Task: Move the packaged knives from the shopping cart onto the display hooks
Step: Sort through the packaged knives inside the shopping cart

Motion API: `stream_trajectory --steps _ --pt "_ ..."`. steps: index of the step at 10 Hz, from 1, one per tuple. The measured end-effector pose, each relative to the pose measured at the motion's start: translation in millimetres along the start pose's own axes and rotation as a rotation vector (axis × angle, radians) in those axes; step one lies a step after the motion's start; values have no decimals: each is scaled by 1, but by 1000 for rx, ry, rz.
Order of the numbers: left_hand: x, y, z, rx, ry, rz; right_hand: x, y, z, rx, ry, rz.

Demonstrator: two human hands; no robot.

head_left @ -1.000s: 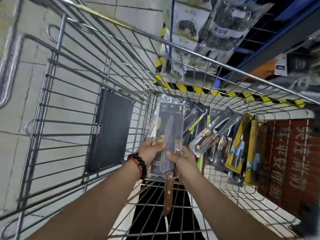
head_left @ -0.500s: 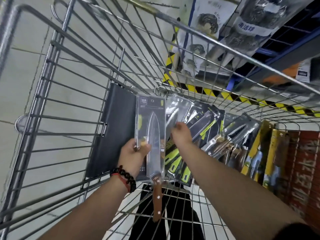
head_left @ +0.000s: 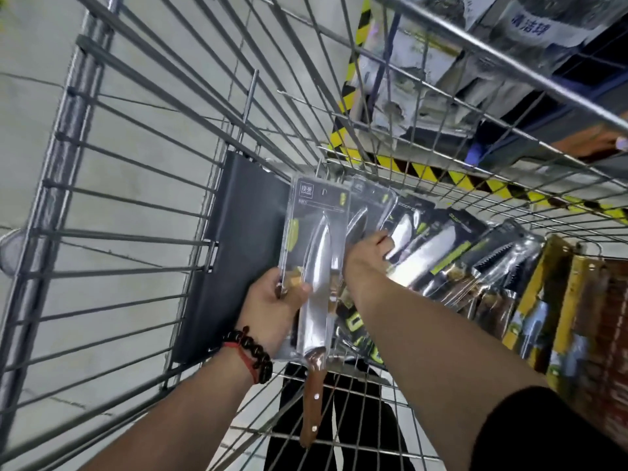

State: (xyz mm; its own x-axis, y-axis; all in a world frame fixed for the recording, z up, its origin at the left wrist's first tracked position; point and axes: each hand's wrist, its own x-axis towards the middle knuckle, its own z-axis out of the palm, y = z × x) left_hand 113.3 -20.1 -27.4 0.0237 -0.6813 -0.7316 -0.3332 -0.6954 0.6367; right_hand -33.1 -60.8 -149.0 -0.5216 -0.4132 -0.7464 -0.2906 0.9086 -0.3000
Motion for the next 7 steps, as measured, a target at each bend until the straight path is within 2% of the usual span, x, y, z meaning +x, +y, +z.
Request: stream_trajectory --steps 1,2,3,5,6,7 --pt "-1 0 -1 6 4 -14 2 4 9 -190 53 81" --pt "1 -2 -3 27 11 -12 1 2 16 -237 76 101" --pt "1 -2 -3 24 6 -28 4 1 14 -119 38 187" --pt "2 -3 -5 47 24 -18 2 10 20 104 -43 120" --pt "2 -4 -4 57 38 -1 -24 -9 17 43 11 120" --pt "2 -5 -4 76 46 9 -18 0 20 83 -86 11"
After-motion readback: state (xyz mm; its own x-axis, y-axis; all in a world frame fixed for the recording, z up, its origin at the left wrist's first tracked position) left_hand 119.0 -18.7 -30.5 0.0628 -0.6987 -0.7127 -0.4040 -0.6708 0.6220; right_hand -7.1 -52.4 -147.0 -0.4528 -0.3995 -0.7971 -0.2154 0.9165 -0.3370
